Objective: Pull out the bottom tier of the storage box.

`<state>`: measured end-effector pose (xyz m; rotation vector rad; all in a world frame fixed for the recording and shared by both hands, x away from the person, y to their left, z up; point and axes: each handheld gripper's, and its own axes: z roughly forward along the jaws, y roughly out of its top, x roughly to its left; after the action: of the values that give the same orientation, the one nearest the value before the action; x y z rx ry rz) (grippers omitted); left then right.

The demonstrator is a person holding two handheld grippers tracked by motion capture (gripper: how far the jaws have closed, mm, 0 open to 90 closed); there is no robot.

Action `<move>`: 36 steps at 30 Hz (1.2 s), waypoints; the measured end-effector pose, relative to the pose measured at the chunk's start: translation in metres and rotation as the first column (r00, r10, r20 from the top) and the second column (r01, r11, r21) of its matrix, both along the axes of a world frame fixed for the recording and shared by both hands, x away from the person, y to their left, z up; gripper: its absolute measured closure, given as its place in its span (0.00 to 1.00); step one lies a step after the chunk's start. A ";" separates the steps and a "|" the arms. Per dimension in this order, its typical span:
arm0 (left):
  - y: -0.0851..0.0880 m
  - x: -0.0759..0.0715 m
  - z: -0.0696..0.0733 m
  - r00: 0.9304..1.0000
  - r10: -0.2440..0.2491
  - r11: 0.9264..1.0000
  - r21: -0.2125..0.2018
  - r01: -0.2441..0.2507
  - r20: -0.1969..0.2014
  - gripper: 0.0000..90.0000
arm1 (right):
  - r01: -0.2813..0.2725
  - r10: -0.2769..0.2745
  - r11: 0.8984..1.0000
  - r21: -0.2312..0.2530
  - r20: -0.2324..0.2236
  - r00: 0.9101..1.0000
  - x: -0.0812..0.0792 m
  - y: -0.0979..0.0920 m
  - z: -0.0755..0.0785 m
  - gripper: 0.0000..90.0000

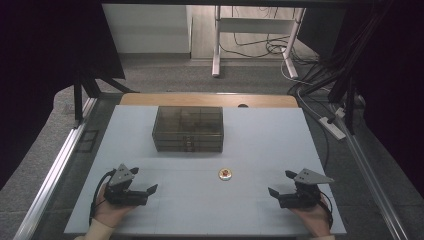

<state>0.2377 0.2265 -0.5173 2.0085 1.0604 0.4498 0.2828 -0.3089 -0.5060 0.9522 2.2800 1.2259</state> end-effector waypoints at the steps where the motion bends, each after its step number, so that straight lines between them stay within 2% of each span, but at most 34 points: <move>1: 0.000 -0.001 0.000 1.000 0.000 1.000 -0.002 0.000 0.000 0.10 | 0.000 0.000 1.000 0.002 0.000 1.000 0.001 0.000 0.000 0.09; 6: 0.000 -0.005 0.001 1.000 0.004 1.000 0.011 -0.004 0.012 0.10 | -0.010 0.010 1.000 -0.010 -0.004 1.000 0.002 0.004 -0.001 0.09; 10: 0.002 -0.007 0.002 1.000 0.014 1.000 0.000 -0.014 0.018 0.10 | -0.001 0.001 1.000 -0.012 -0.005 1.000 0.003 0.005 -0.001 0.10; 14: 0.002 -0.007 0.004 0.999 0.021 1.000 0.018 -0.022 0.033 0.10 | 0.001 -0.001 1.000 -0.018 -0.008 1.000 0.003 0.005 -0.002 0.10; 20: 0.001 -0.004 0.006 0.998 0.013 1.000 0.024 -0.015 0.058 0.10 | -0.005 0.005 1.000 0.008 -0.016 1.000 0.001 0.006 -0.001 0.10; 26: -0.009 -0.001 0.006 0.997 -0.035 0.997 0.074 0.030 0.072 0.10 | -0.005 0.005 1.000 0.002 -0.019 1.000 0.000 0.007 -0.003 0.10; 29: -0.013 -0.002 0.008 0.994 -0.058 0.994 0.101 0.049 0.091 0.10 | -0.008 0.008 1.000 0.004 -0.019 1.000 0.000 0.007 -0.003 0.10; 36: -0.018 -0.001 0.010 0.990 -0.073 0.986 0.157 0.054 0.119 0.10 | -0.007 0.007 1.000 0.004 -0.021 1.000 0.001 0.008 -0.005 0.10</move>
<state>0.2365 0.2086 -0.5070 2.1127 0.9061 0.6304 0.2839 -0.3013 -0.5105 0.9639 2.2992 1.2297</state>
